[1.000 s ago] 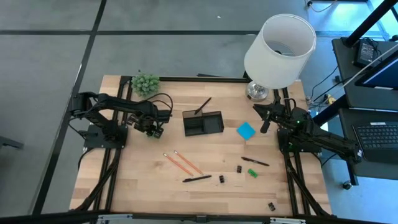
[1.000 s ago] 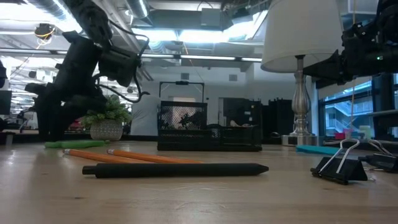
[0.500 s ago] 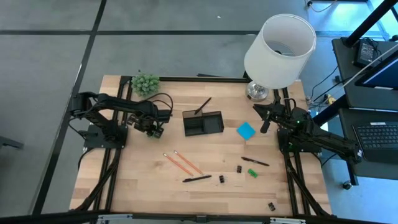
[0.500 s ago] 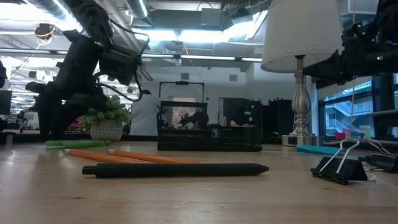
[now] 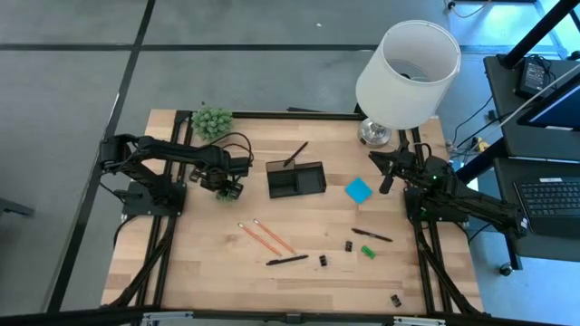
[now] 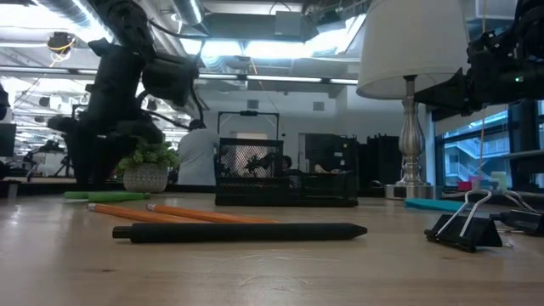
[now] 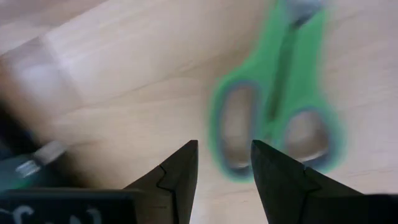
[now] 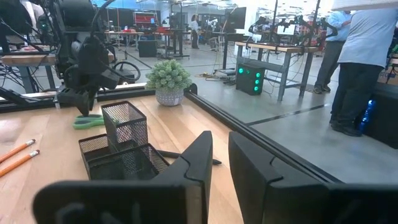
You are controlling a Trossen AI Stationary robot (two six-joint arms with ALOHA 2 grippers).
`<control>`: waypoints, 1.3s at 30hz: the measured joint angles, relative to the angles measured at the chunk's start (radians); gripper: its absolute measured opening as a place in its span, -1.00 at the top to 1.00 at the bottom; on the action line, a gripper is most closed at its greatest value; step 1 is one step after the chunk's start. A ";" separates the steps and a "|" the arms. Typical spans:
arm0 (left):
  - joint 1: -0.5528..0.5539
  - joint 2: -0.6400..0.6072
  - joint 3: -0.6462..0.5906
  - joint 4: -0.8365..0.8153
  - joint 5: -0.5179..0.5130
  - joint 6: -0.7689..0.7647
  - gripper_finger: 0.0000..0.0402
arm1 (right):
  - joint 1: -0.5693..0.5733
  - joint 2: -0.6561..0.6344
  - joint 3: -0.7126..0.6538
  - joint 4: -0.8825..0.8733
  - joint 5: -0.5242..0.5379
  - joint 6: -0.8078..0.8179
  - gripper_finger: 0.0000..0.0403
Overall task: Pick and place office supplies into organizer
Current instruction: Put the green scissors into the black organizer
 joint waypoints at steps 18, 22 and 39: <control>-0.002 0.010 -0.008 -0.019 0.018 0.020 0.29 | 0.000 0.000 0.000 0.000 0.000 0.000 0.71; -0.002 0.010 -0.008 -0.061 0.020 0.021 0.29 | 0.000 0.000 0.000 0.000 0.000 0.001 0.71; -0.002 0.010 -0.008 -0.024 0.010 0.002 0.29 | 0.000 0.000 0.000 0.000 0.000 0.001 0.71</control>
